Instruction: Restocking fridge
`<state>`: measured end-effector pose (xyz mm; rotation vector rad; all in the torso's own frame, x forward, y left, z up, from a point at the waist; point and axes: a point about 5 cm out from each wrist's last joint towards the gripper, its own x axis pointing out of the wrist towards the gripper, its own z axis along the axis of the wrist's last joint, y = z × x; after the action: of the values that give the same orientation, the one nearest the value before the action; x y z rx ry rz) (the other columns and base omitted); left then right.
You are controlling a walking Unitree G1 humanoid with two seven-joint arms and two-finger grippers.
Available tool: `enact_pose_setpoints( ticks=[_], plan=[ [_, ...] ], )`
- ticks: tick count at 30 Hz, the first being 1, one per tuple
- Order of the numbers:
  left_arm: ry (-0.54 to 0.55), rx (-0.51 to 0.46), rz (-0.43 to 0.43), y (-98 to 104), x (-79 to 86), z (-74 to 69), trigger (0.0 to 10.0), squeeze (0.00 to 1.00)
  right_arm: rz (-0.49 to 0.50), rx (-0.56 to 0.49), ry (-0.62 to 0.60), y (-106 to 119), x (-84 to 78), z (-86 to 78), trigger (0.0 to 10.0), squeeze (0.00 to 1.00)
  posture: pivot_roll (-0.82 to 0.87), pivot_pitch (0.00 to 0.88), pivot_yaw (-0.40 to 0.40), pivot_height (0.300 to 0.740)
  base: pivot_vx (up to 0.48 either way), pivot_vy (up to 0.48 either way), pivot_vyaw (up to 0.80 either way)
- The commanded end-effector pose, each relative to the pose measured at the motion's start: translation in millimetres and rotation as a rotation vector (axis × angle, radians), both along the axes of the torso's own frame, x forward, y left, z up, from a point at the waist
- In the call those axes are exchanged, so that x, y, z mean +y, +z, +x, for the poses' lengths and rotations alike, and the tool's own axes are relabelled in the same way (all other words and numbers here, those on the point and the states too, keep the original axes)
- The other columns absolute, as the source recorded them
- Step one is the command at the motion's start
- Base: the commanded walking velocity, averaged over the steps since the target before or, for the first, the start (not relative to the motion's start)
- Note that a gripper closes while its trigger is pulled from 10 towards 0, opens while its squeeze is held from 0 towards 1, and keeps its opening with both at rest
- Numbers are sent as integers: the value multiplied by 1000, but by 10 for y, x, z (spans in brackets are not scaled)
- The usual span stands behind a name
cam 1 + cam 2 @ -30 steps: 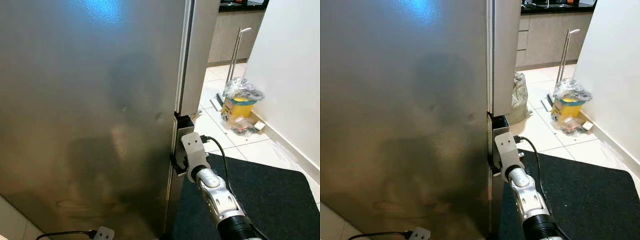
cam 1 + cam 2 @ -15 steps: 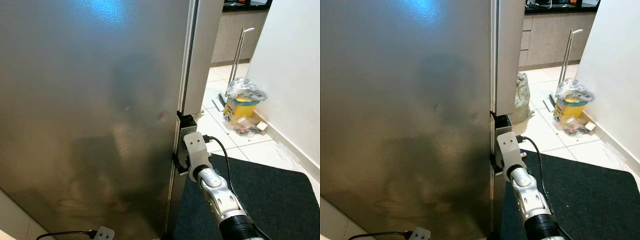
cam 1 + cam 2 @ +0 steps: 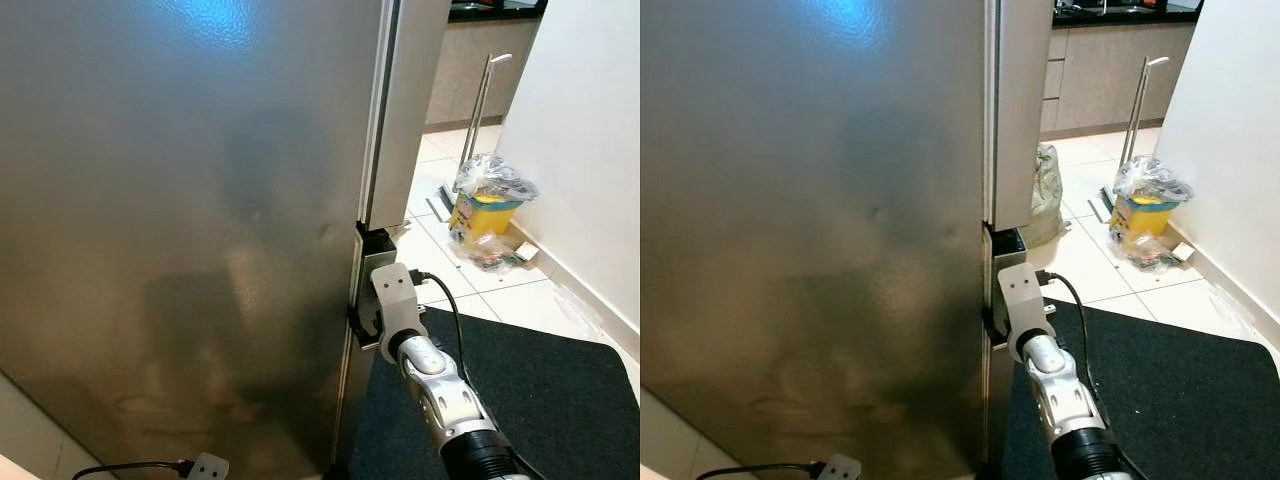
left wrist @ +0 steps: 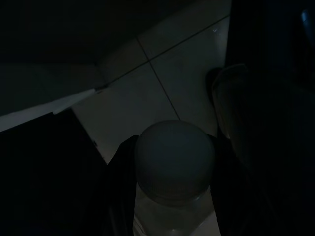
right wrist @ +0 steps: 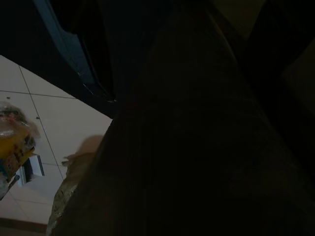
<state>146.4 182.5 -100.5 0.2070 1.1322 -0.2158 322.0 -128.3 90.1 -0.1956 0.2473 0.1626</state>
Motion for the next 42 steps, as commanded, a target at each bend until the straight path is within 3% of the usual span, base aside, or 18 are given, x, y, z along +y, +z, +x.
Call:
enact_pose_setpoints(
  ticks=[1,13,24,29,30,34,36,42],
  plan=[
    [-19,4,6,-4,-3,-12,10000,0,-33,-148,-225,336,-470,101,10000,0,-99,32,35,740,0,0,0],
    [-25,4,7,-4,-5,-11,10000,0,-74,-135,-303,302,-677,38,10000,0,-105,32,40,740,0,0,0],
    [-29,3,5,-3,-11,-5,10000,0,-88,-90,-310,168,-698,6,10000,0,-108,31,39,740,0,0,0],
    [-30,3,5,-3,-20,-4,10000,0,-136,139,-305,-530,-784,-257,10000,0,-103,30,35,740,0,0,0],
    [-30,3,5,-3,-20,-4,10000,0,-136,139,-305,-530,-784,-257,10000,0,-103,30,35,740,0,0,0],
    [-27,1,4,-2,-21,-2,10000,0,-185,281,-315,-945,-862,-560,10000,0,-101,28,36,740,0,0,0],
    [-26,1,4,-2,-20,-1,10000,0,-191,302,-319,-999,-877,-610,10000,0,-101,28,36,740,0,0,0],
    [-25,-2,3,1,-19,6,10000,0,-238,492,-315,-1385,-998,-1044,10000,0,-102,23,38,740,0,0,0]
  ],
)
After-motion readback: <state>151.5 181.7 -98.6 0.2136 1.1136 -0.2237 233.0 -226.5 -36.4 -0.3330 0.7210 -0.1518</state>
